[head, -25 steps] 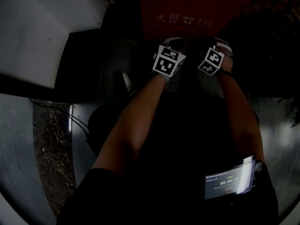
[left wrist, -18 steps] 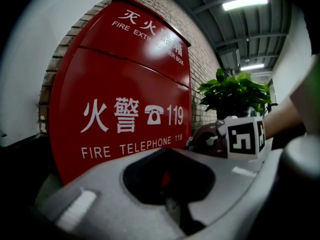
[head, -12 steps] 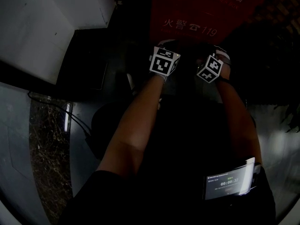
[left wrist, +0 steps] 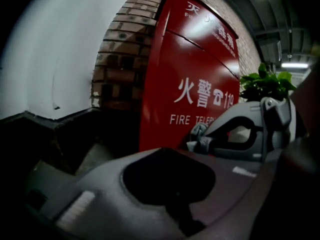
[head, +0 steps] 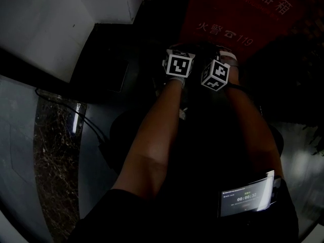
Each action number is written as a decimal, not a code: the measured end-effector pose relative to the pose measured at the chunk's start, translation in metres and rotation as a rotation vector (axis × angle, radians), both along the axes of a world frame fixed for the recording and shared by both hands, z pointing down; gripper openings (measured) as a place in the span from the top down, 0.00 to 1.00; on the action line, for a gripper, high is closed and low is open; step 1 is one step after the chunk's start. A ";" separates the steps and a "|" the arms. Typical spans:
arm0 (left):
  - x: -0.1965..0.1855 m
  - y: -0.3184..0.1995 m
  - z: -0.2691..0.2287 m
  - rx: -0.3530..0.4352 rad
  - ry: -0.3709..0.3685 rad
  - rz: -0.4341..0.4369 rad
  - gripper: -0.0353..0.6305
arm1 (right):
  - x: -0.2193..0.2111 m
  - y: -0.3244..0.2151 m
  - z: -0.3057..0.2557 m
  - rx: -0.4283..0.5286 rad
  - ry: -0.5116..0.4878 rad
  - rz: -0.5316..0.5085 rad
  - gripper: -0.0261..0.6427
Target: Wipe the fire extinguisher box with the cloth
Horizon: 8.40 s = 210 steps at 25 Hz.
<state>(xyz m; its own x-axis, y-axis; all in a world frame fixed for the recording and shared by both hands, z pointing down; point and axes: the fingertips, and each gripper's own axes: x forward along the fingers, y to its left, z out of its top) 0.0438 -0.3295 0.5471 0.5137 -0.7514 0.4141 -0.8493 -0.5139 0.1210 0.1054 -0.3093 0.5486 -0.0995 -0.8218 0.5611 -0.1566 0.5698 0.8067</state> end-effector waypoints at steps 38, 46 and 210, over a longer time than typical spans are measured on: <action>0.066 0.013 0.013 -0.005 -0.013 0.202 0.94 | 0.044 -0.010 0.044 -0.059 0.037 0.027 0.92; 0.107 0.030 0.017 0.038 -0.085 0.335 0.94 | 0.095 0.000 0.048 -0.086 0.015 0.124 0.92; 0.011 -0.038 -0.472 0.480 0.012 0.110 0.94 | -0.039 -0.192 -0.451 0.070 0.241 -0.229 0.92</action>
<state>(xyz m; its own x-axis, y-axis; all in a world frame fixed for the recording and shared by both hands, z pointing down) 0.0551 -0.3678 0.0748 0.6031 -0.7972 0.0281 -0.7870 -0.6004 -0.1421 0.0668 -0.5016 0.0979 -0.1577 -0.8309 0.5336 0.1689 0.5097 0.8436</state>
